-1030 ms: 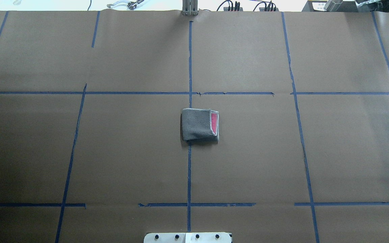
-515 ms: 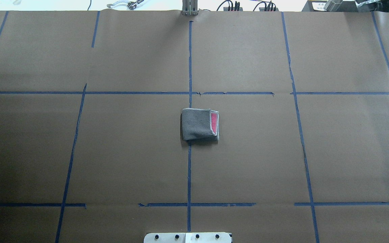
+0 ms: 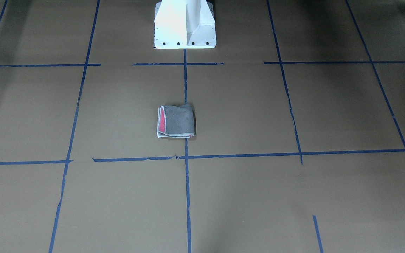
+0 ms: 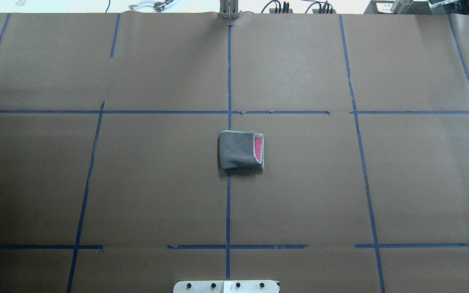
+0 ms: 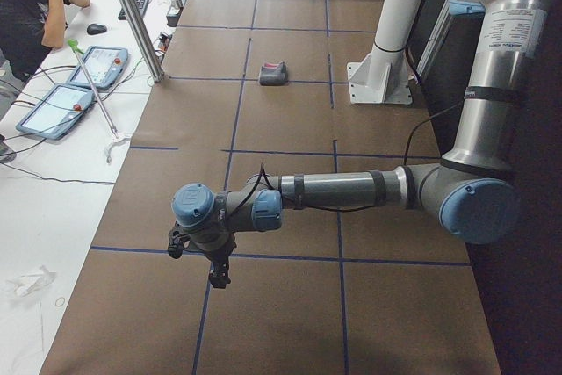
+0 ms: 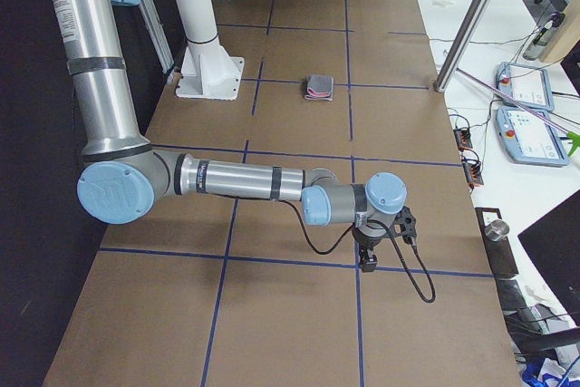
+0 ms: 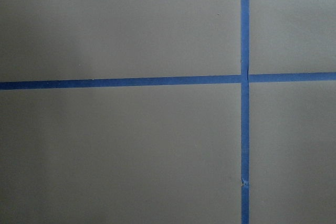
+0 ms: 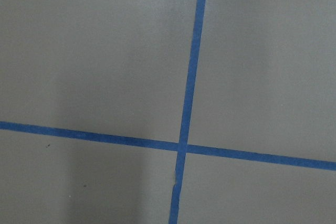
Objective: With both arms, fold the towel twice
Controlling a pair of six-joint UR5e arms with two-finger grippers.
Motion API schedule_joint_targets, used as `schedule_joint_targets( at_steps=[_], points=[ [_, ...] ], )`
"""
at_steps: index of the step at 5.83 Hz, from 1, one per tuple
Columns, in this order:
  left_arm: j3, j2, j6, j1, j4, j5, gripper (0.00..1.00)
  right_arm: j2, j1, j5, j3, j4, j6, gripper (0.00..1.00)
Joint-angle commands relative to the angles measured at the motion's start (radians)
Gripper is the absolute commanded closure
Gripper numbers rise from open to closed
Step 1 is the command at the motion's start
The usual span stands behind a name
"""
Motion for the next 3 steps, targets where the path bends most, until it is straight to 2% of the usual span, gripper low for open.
schedule_joint_targets(
  at_steps=[1,3],
  points=[
    [-0.007,-0.001,0.000,0.000,0.000,0.003,0.00,-0.015,0.000,0.000,0.001,0.003,-0.006,0.00],
    [-0.008,-0.004,0.000,0.000,0.000,0.003,0.00,-0.002,0.002,-0.005,0.006,0.002,-0.006,0.00]
  ],
)
